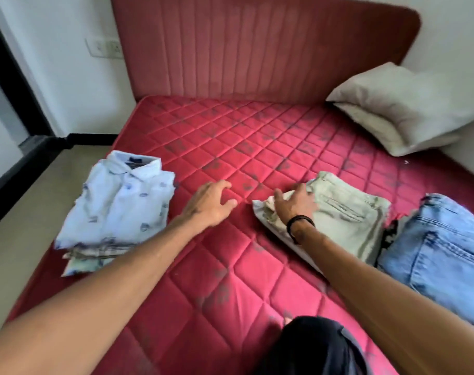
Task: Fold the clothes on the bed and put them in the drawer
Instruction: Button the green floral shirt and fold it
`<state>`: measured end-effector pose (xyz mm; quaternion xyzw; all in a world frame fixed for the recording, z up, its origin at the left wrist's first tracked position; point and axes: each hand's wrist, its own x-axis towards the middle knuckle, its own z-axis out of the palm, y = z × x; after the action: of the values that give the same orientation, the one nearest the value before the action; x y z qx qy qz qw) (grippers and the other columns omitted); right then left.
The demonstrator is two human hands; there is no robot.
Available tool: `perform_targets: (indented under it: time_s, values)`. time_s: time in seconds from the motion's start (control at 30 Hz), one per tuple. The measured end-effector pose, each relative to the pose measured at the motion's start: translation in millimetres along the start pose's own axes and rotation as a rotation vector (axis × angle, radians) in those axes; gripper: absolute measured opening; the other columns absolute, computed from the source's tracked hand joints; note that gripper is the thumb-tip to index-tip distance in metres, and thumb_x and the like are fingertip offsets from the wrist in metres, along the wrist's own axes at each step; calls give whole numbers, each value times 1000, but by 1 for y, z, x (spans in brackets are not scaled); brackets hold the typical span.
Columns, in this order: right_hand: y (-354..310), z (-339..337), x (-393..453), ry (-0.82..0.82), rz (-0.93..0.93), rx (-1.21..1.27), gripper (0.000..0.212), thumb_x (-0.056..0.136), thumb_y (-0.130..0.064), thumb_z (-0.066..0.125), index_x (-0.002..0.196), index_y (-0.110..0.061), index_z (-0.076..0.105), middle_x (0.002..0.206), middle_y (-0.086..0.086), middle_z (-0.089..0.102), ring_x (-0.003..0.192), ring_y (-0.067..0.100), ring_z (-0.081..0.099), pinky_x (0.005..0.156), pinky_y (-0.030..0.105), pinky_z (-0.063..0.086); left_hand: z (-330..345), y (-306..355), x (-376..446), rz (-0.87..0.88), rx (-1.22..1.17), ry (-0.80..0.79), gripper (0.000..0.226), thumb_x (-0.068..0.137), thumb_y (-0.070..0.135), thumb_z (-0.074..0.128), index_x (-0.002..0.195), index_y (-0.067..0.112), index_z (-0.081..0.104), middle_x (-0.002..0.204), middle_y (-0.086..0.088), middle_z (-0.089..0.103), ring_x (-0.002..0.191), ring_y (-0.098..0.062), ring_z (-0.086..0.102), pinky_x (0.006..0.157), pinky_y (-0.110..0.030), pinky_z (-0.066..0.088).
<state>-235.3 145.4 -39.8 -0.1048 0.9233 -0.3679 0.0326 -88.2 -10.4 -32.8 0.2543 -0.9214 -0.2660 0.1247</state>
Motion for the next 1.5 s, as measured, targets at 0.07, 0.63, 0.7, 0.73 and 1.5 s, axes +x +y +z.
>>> perform_targets:
  time_s: [0.07, 0.63, 0.7, 0.73, 1.5]
  values:
    - [38, -30, 12, 100, 174, -54, 55, 93, -46, 62, 135, -13, 48, 141, 22, 43, 133, 44, 42, 106, 48, 38, 36, 21, 15, -9, -38, -50, 52, 92, 43, 69, 137, 19, 59, 132, -12, 65, 126, -30, 58, 108, -35, 41]
    - [142, -59, 34, 82, 466, 103, 103, 82, -60, 75, 150, 4, 32, 142, 31, 54, 130, 42, 55, 107, 42, 44, 114, 70, 86, -177, 81, -397, 104, 60, 91, 68, 134, 19, 54, 137, -9, 61, 127, -33, 56, 101, -41, 46]
    - [138, -58, 38, 89, 480, 116, 101, 77, -62, 80, 146, 0, 38, 141, 28, 55, 129, 41, 56, 108, 43, 46, 103, 73, 87, -201, 86, -431, 108, 59, 85, 75, 139, 17, 51, 137, -9, 61, 122, -32, 60, 96, -39, 51]
    - [136, -55, 38, 92, 479, 114, 102, 74, -63, 82, 144, -2, 39, 140, 27, 55, 127, 42, 56, 107, 45, 47, 95, 75, 85, -216, 101, -450, 109, 59, 82, 78, 140, 15, 49, 134, -10, 63, 115, -31, 66, 90, -38, 55]
    - [60, -75, 18, -202, -232, -223, 73, 90, -54, 68, 143, -9, 47, 141, 22, 51, 131, 42, 47, 107, 46, 41, 11, 90, 20, -113, 611, -288, 59, 86, 38, 74, 136, 15, 53, 138, -14, 58, 129, -34, 55, 104, -40, 49]
